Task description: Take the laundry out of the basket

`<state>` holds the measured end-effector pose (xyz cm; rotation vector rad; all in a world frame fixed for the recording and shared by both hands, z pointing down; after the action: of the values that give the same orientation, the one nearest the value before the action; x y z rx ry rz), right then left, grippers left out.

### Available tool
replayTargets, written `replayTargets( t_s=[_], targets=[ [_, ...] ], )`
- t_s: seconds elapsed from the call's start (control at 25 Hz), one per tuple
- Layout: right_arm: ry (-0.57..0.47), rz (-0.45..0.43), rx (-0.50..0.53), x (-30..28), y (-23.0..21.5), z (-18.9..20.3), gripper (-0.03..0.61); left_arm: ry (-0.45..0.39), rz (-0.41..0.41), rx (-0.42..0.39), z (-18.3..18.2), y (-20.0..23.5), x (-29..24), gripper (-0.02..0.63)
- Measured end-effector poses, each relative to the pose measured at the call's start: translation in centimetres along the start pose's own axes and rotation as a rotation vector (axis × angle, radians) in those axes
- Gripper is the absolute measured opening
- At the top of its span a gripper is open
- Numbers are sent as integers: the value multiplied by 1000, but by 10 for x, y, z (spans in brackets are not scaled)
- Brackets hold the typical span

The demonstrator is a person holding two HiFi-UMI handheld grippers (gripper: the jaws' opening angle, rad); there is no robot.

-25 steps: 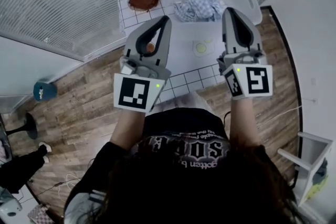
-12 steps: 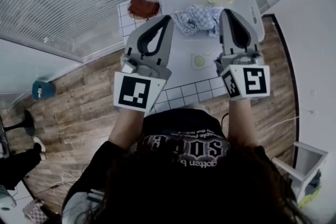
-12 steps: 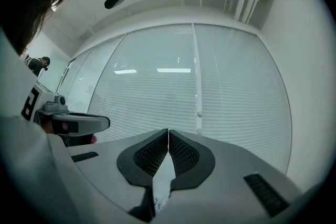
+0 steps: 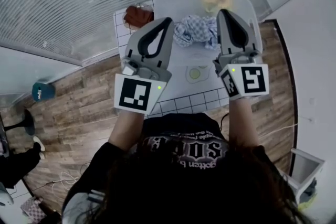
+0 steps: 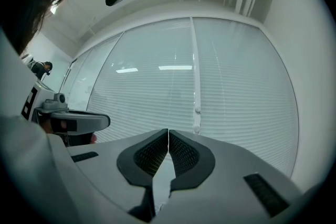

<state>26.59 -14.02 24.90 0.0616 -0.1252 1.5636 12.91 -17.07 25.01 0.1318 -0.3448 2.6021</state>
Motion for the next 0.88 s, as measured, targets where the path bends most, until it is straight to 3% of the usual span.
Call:
replayTargets(
  t_s=[0.68, 0.88],
  targets=[
    [-4, -115, 72, -45, -37, -16, 29, 13, -32, -11, 9, 3, -45, 2],
    [111, -137, 123, -57, -45, 5, 29, 17, -33, -16, 8, 3, -54, 2]
  ],
)
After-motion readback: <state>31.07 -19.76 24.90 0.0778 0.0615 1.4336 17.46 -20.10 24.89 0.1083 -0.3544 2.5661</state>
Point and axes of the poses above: the fingertips, and each gripper's own axes: x backward along the fingers, y to its left, z out of its underside, the point moved 2 cm from there along x, backward along the fingers, and after that the axes turned 8 degrees about -x, right-handed, at the moved point
